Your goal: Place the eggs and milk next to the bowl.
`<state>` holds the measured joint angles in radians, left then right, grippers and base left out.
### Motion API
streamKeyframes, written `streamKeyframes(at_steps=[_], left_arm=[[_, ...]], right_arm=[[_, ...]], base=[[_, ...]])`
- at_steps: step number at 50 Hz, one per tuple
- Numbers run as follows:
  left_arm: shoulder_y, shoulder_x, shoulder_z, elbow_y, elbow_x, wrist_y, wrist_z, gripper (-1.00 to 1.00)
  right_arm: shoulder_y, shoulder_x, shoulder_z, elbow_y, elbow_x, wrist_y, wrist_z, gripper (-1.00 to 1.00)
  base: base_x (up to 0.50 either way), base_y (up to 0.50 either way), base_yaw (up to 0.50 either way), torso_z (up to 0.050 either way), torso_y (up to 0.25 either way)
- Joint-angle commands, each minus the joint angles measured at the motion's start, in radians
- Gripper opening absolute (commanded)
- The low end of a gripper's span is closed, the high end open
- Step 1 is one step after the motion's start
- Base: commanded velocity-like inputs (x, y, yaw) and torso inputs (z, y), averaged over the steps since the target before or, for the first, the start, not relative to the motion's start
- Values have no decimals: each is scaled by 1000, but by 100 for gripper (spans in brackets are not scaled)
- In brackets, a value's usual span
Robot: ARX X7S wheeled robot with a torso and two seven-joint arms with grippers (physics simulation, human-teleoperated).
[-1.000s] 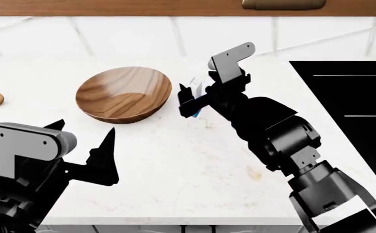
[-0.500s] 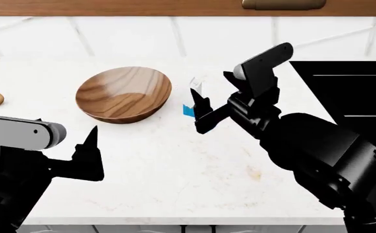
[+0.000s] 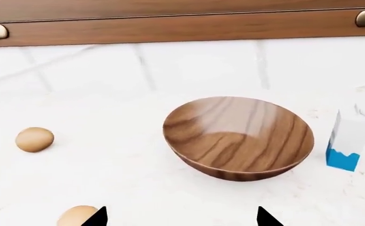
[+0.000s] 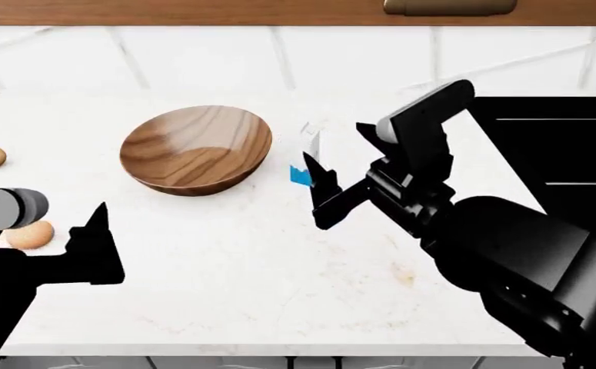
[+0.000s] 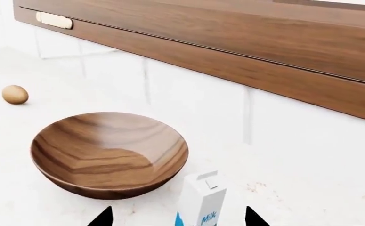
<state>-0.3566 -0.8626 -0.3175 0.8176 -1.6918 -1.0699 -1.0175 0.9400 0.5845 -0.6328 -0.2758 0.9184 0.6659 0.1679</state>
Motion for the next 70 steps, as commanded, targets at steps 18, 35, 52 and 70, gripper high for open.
streamKeyframes(at_steps=[18, 35, 52, 70], left_arm=[[93, 2, -63, -78, 93, 5, 39, 100], [168, 35, -88, -122, 181, 20, 98, 100], [143, 50, -32, -231, 293, 35, 156, 100], [37, 57, 113, -348, 412, 28, 207, 100]], right_arm=[[-34, -8, -11, 12, -12, -33, -11, 100], [-45, -10, -14, 19, -18, -43, -9, 100], [-48, -19, -14, 80, -29, -67, -34, 100], [-46, -24, -16, 109, -35, -79, -49, 100]], base=[[0, 0, 0, 0, 0], [0, 0, 0, 0, 0], [0, 0, 0, 0, 0], [0, 0, 0, 0, 0]])
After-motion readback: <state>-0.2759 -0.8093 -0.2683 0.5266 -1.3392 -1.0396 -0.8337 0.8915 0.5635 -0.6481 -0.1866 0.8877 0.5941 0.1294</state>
